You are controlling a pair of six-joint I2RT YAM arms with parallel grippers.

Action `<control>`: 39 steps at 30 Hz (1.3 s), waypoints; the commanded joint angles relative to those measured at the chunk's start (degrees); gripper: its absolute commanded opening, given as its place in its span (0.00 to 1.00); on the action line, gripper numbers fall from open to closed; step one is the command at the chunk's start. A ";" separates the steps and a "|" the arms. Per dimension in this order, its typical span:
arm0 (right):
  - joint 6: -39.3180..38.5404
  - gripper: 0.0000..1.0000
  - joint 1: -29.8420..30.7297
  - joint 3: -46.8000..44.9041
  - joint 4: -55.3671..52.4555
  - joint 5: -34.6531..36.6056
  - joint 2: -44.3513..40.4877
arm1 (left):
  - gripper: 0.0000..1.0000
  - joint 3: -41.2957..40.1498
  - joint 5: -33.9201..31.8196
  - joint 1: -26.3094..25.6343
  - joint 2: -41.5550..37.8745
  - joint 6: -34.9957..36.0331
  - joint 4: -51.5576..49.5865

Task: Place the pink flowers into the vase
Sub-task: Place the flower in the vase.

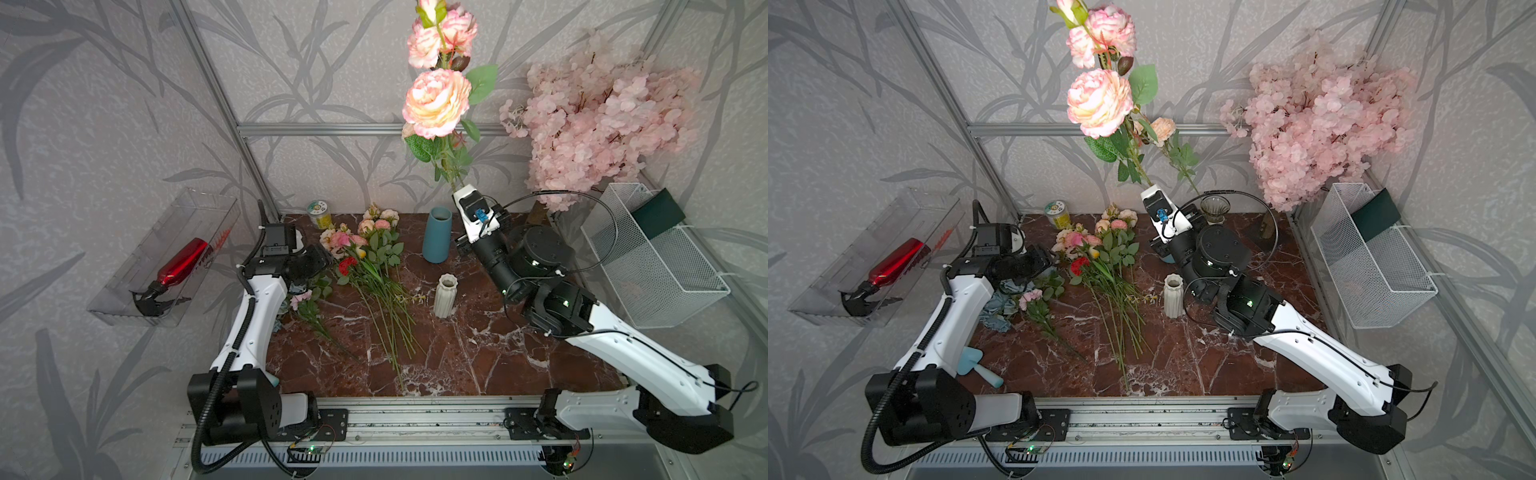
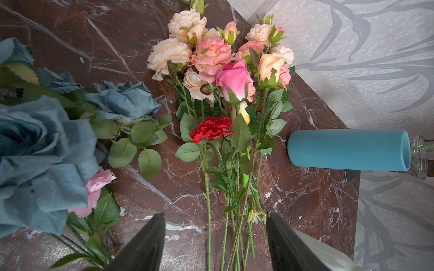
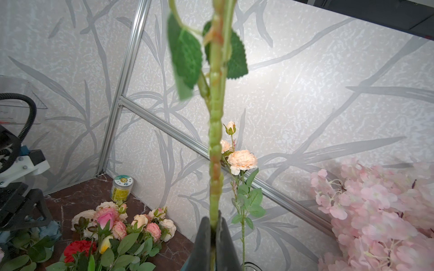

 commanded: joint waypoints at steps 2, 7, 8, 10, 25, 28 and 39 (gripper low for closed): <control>2.34 0.00 -2.42 1.82 -1.25 1.23 -1.57 | 0.69 -0.62 0.69 0.48 -0.38 0.00 0.15; 5.85 0.00 -6.23 2.11 -3.24 0.12 -1.66 | 0.69 -0.62 0.73 0.52 -0.41 0.02 0.31; 6.64 0.00 -7.13 2.04 -3.43 -0.31 -1.66 | 0.69 -0.61 0.78 0.53 -0.45 -0.05 0.27; 8.70 0.00 -9.11 2.13 -3.89 -1.34 -1.59 | 0.69 -0.61 0.86 0.48 -0.52 0.06 0.25; 16.51 0.00 -20.57 3.92 -2.09 -8.35 2.29 | 0.69 -0.62 1.20 0.51 -0.68 0.17 0.32; 16.58 0.00 -21.89 5.23 -1.31 -9.33 4.32 | 0.69 -0.71 1.41 0.50 -0.79 0.14 0.47; 18.41 0.00 -25.50 11.56 -1.20 -13.53 11.37 | 0.69 -0.44 1.38 0.88 -1.08 0.60 0.19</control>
